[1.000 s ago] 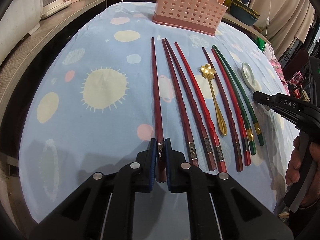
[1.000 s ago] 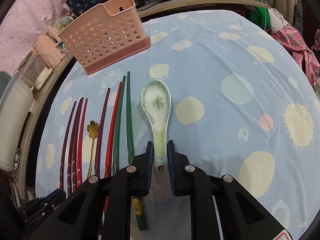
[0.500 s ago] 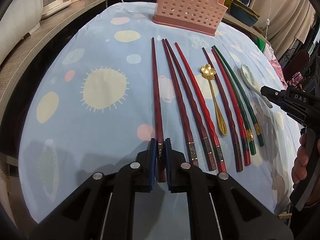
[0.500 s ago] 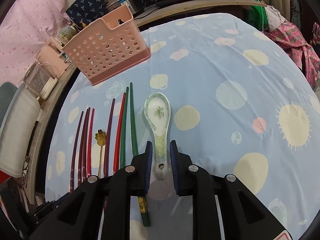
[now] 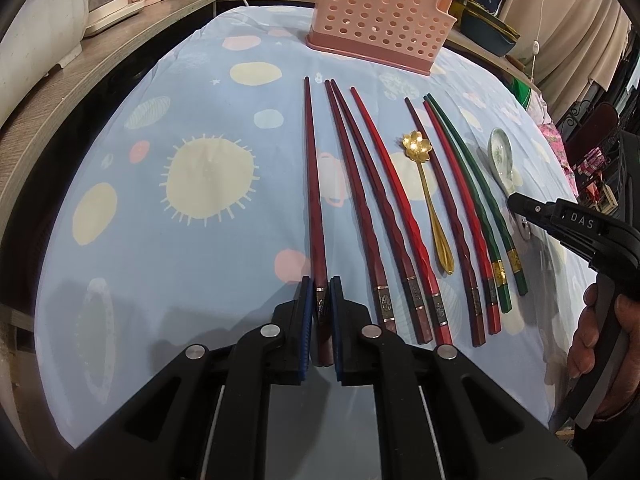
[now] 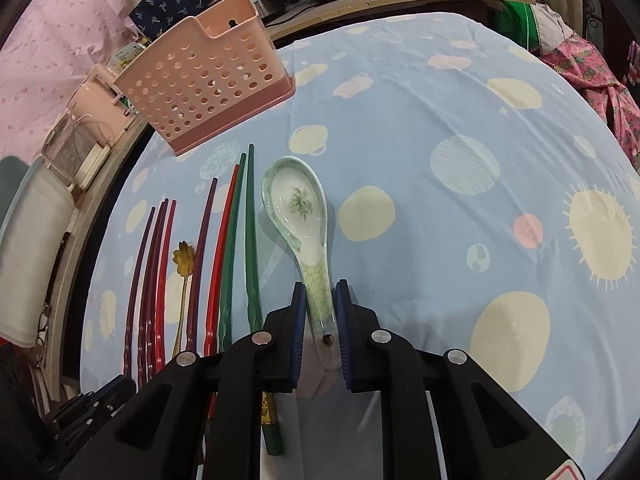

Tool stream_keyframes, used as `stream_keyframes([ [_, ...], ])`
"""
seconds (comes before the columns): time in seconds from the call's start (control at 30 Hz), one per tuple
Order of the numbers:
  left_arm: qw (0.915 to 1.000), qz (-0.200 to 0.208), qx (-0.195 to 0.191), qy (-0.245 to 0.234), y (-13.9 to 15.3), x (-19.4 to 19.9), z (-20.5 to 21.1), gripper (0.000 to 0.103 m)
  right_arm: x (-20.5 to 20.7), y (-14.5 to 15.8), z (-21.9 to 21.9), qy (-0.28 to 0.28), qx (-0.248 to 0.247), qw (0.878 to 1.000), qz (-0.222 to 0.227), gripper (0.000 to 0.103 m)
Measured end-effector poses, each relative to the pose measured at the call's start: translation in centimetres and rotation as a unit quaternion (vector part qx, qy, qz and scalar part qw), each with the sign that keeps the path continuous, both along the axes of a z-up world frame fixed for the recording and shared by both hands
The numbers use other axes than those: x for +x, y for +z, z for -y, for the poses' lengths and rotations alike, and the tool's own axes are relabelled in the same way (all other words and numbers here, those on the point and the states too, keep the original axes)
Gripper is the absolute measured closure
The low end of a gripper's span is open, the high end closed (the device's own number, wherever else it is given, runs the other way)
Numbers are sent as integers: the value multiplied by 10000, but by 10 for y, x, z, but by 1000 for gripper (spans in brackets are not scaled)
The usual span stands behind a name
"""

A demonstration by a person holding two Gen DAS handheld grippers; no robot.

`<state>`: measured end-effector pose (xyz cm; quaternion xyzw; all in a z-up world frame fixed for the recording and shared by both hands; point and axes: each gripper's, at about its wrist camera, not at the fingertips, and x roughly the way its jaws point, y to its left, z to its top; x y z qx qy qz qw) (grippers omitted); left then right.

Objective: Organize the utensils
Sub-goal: 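Grasp a dark red chopstick with the left tool while the right tool grasps the white ceramic spoon, then lift both items into the pink holder while both tools open to release them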

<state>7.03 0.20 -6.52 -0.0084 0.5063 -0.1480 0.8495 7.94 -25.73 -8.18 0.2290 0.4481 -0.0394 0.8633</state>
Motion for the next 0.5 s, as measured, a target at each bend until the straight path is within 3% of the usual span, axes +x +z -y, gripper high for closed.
stream_keyframes([
  [0.3, 9999, 36, -140, -8, -1, -2, -3, 95, -12, 3, -10, 106, -237, 9997, 1, 93],
  [0.5, 9994, 4, -351, -48, 6, -8, -6, 96, -28, 21, -9, 70, -310, 9993, 180, 94],
])
